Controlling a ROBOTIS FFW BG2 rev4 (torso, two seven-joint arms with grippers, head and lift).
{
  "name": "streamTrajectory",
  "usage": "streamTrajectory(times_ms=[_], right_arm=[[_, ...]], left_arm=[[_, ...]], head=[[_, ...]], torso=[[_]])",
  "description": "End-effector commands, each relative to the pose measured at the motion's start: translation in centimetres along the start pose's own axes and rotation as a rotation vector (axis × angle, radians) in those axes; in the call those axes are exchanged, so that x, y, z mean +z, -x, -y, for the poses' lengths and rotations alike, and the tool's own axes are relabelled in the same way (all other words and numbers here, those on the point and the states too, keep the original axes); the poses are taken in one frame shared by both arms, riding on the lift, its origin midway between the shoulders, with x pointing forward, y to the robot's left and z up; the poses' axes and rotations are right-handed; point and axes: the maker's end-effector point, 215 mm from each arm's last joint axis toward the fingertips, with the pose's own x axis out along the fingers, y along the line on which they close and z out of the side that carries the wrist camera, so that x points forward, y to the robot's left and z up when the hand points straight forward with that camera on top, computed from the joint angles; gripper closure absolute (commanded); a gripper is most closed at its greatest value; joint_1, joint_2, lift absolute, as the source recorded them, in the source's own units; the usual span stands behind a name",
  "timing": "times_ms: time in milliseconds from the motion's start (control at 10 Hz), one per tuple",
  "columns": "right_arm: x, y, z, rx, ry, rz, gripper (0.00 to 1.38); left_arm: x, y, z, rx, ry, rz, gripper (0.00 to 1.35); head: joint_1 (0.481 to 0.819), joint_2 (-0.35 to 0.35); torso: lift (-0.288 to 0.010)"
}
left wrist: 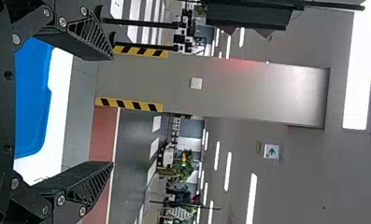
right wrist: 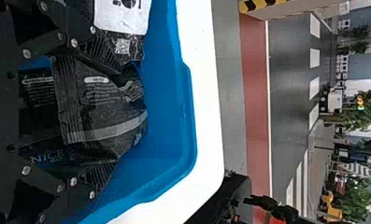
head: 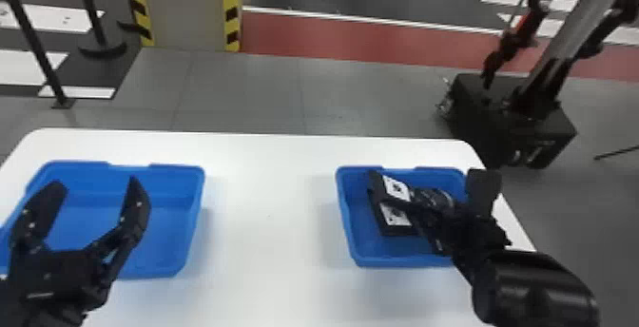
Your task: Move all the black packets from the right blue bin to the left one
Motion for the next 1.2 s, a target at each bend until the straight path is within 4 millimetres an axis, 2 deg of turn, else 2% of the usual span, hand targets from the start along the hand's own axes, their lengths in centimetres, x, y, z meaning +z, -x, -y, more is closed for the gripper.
streamTrajectory(times_ms=[0,100,300,500,700,800,900,1100], right_arm=[[0.5,0.8,-0.3,0.002,-0.006,0.035,1.28],[1.0,1.2,-0.3,0.002,-0.008,0.055,1.28],[0.7,2.6,-0.6,0.011,-0.032,0.086,1.28],[2.5,5.7,-1.0,0.017,-0.054,0.173,1.28],[5.3,10.2,-1.6,0.037,-0.071,0.268,1.28],[5.3,11.5,-1.8,0.051,-0.094,0.283,1.28],[6.4,12.8,-2.1,0.069,-0.116,0.326,1.28],[9.2,12.4,-7.0,0.361,-0.173,0.45,1.28]], left_arm=[[-0.4,0.2,-0.1,0.002,0.002,-0.008,0.25],[-0.6,0.2,0.0,0.002,0.004,-0.01,0.25],[-0.9,0.3,0.0,0.002,0.009,-0.013,0.26],[-0.9,0.4,-0.1,0.006,0.026,-0.008,0.26],[-0.9,0.0,0.6,-0.003,0.058,-0.008,0.26],[-0.9,-0.1,1.0,-0.007,0.074,-0.012,0.26],[-1.0,-0.3,1.1,-0.015,0.078,-0.014,0.26],[-2.3,-0.4,2.1,-0.038,0.135,-0.061,0.26]], head=[[0.695,-0.166],[0.695,-0.164],[0.695,-0.162],[0.695,-0.159],[0.695,-0.152],[0.695,-0.15],[0.695,-0.149],[0.695,-0.123]], torso=[[-0.11],[-0.11],[-0.11],[-0.11],[-0.11],[-0.11],[-0.11],[-0.11]])
